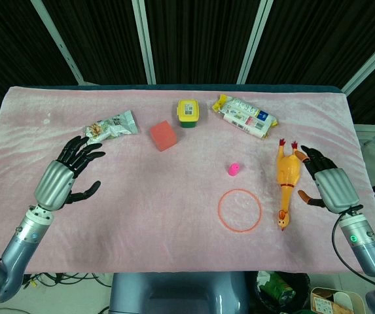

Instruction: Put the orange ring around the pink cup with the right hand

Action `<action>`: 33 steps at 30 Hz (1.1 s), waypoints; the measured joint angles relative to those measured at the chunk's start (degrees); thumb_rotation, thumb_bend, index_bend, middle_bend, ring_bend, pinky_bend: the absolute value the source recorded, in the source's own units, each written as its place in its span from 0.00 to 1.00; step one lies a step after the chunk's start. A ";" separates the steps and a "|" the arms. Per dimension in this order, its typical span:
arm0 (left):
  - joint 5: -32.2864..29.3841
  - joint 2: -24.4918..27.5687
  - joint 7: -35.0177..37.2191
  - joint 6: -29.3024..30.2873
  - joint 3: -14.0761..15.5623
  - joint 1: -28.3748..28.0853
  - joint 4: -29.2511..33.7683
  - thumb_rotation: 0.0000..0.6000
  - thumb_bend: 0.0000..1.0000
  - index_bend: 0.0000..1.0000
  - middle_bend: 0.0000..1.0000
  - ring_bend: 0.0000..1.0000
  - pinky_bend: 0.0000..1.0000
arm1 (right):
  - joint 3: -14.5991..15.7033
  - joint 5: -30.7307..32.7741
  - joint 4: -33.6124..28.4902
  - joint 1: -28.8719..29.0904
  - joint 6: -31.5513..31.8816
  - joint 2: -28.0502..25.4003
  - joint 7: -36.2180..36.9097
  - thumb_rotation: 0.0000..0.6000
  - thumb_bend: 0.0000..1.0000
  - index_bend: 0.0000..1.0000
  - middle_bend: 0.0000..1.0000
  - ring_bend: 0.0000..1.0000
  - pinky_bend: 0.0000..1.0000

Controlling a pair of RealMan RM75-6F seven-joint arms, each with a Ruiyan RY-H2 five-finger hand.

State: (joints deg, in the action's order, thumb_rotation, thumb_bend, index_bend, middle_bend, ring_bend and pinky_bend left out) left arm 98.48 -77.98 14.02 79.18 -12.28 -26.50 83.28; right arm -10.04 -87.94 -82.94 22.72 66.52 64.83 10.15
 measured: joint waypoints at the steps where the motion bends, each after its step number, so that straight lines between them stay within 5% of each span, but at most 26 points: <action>1: -0.35 -0.62 0.73 -0.15 -0.36 -0.61 -0.09 1.00 0.33 0.20 0.12 0.00 0.06 | -0.05 -0.03 0.16 0.70 -0.52 0.08 0.52 1.00 0.21 0.00 0.00 0.00 0.19; 12: -1.40 -3.46 -0.24 -2.69 -1.30 -4.89 0.45 1.00 0.32 0.19 0.11 0.00 0.05 | -1.24 -0.92 3.16 4.64 -1.28 2.89 2.99 1.00 0.17 0.00 0.00 0.00 0.19; 26: -1.49 0.98 -5.27 -0.90 0.37 -3.30 3.95 1.00 0.32 0.20 0.12 0.00 0.05 | -0.43 -0.24 -3.10 5.37 -2.19 1.55 -1.59 1.00 0.17 0.00 0.00 0.00 0.19; 33: -4.00 5.34 -14.52 1.82 1.54 1.00 10.00 1.00 0.32 0.22 0.12 0.00 0.02 | 0.08 1.28 -6.77 4.11 -0.61 0.74 -2.12 1.00 0.17 0.00 0.00 0.00 0.19</action>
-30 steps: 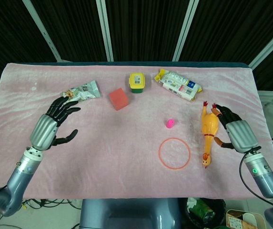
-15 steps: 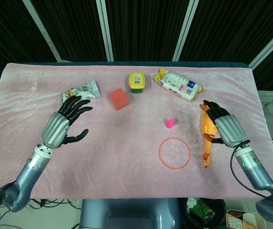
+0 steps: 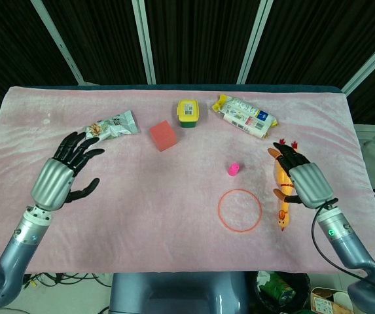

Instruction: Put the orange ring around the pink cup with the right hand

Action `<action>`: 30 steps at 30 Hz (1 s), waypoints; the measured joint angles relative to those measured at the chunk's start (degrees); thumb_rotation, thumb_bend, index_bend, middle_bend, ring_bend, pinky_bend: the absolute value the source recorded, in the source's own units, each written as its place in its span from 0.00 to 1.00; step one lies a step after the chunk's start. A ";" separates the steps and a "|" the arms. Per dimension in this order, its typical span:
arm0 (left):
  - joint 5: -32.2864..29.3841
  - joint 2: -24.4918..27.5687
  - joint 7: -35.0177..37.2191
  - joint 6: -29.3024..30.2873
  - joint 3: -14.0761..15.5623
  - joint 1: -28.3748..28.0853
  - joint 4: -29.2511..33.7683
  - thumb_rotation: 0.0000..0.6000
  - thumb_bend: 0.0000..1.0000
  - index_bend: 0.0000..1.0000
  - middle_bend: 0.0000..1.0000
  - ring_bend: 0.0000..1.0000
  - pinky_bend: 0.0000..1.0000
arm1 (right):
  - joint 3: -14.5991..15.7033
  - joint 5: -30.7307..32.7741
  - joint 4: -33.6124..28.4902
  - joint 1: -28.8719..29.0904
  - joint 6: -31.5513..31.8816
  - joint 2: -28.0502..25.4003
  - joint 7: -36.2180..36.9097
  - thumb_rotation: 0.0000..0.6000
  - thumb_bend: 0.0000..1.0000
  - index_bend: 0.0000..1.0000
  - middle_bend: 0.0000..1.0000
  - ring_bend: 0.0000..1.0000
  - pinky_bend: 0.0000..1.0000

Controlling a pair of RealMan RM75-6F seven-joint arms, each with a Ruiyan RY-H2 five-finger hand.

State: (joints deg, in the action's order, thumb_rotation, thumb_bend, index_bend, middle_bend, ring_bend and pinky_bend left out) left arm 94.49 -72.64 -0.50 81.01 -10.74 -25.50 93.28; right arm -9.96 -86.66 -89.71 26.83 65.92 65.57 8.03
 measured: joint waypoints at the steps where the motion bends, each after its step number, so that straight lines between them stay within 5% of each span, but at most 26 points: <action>1: -0.55 0.59 -1.77 0.52 0.39 1.00 0.86 1.00 0.32 0.22 0.12 0.00 0.02 | 0.27 0.29 -0.82 -0.59 0.49 -0.29 -0.07 1.00 0.17 0.00 0.00 0.00 0.19; 7: -4.15 4.00 -9.52 6.61 5.10 10.80 4.04 1.00 0.32 0.21 0.12 0.00 0.01 | 3.29 1.15 -6.70 -4.76 3.08 -2.32 -1.93 1.00 0.17 0.10 0.00 0.00 0.19; 12: -9.12 5.34 -9.77 10.87 8.25 17.65 2.77 1.00 0.32 0.20 0.11 0.00 0.00 | 7.52 -1.86 -9.17 -8.60 7.11 -1.72 -3.34 1.00 0.19 0.16 0.00 0.00 0.19; 19: -10.02 5.45 -5.35 11.29 9.73 19.86 0.95 1.00 0.32 0.16 0.11 0.00 0.00 | 11.06 -3.08 -10.08 -11.06 7.44 4.39 -11.15 1.00 0.20 0.27 0.00 0.00 0.19; 30: -8.02 6.20 -0.86 12.26 9.74 21.16 0.41 1.00 0.32 0.13 0.11 0.00 0.00 | 9.85 3.31 -8.92 -8.78 0.12 12.96 -20.70 1.00 0.26 0.39 0.00 0.00 0.19</action>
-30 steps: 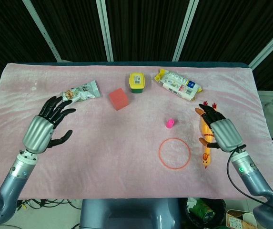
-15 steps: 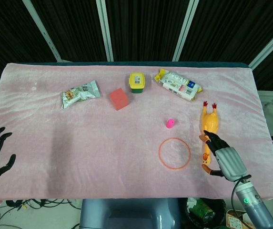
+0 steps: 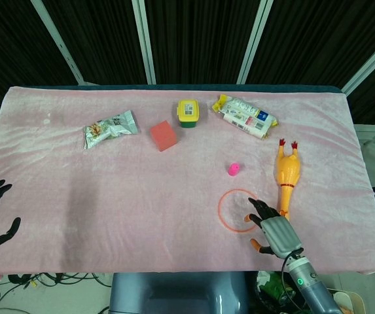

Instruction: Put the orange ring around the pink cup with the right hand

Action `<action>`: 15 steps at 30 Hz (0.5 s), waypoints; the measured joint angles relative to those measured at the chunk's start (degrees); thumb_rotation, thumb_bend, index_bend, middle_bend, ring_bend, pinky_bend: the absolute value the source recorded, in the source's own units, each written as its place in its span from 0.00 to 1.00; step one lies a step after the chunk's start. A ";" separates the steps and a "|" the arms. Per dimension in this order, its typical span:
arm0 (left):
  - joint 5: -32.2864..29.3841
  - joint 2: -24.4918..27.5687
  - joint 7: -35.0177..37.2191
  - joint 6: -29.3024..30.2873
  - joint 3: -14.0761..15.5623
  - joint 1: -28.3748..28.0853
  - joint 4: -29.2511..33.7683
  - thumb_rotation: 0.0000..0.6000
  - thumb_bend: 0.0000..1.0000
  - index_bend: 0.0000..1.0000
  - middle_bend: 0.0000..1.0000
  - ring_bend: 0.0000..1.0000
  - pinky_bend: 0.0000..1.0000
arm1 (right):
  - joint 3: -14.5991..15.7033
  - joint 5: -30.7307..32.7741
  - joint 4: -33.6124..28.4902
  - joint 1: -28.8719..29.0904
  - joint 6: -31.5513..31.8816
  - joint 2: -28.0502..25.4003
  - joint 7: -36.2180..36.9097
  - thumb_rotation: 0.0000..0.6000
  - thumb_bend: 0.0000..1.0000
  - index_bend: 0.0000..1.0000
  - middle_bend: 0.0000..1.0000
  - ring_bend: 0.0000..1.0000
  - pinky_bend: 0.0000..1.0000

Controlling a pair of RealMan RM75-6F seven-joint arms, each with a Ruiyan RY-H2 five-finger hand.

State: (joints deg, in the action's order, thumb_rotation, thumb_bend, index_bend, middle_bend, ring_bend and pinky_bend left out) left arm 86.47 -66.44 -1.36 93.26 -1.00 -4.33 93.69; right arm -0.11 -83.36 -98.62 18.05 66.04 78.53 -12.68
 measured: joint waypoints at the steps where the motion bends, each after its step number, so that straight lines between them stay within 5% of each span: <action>1: -0.13 0.03 0.07 -0.05 -0.13 0.08 -0.03 1.00 0.32 0.13 0.11 0.00 0.00 | -0.25 1.00 0.40 0.45 -1.05 0.61 -0.72 1.00 0.26 0.40 0.00 0.00 0.19; 15: 1.42 0.25 -0.71 -0.43 -0.13 0.61 0.46 1.00 0.32 0.12 0.11 0.00 0.00 | -2.33 8.04 8.08 3.49 -6.13 8.71 -3.06 1.00 0.32 0.54 0.00 0.00 0.19</action>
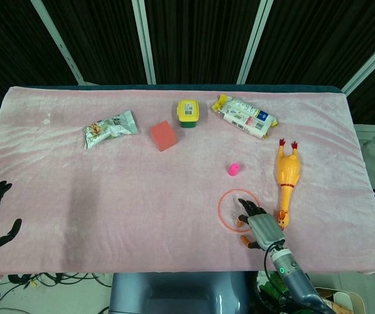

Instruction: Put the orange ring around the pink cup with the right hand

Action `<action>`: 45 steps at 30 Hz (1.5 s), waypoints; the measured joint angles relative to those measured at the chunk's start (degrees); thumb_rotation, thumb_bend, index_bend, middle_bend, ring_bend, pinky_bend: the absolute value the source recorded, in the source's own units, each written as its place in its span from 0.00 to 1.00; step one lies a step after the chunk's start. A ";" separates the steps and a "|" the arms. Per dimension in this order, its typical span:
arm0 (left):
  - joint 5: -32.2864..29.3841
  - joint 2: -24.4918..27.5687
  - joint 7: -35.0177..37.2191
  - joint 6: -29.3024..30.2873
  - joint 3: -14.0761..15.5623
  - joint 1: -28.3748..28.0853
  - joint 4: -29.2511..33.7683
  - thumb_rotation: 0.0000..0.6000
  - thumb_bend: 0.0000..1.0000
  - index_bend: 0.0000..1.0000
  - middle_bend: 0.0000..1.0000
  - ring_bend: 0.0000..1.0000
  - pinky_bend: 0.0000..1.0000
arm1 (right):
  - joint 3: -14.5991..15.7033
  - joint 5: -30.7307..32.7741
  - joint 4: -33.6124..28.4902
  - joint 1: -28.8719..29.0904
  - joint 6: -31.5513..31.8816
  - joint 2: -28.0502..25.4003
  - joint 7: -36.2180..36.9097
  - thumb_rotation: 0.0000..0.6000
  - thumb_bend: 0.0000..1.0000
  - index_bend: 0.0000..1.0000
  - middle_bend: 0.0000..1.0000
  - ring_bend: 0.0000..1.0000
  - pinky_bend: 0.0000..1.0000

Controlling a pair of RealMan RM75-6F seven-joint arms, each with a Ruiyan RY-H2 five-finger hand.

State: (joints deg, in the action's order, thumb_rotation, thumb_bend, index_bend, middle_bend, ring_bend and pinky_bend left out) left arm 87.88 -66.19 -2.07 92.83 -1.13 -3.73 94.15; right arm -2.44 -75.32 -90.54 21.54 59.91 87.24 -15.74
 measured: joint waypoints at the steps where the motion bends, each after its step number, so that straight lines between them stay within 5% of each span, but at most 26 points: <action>1: -0.08 0.07 0.08 -0.06 -0.07 0.03 0.02 1.00 0.32 0.12 0.11 0.00 0.00 | -0.16 0.23 0.46 0.17 -0.15 0.27 0.15 1.00 0.32 0.54 0.00 0.00 0.19; 45: 0.37 0.14 -0.32 -1.03 -1.01 0.72 0.46 1.00 0.32 0.12 0.11 0.00 0.00 | 1.28 0.47 5.45 0.99 -0.76 3.30 1.45 1.00 0.34 0.52 0.00 0.00 0.19</action>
State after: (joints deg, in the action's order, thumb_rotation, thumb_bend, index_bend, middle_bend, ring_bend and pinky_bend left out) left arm 88.25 -66.05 -2.39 91.81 -2.14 -3.01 94.62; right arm -1.16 -74.84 -85.09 22.52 59.15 90.53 -14.29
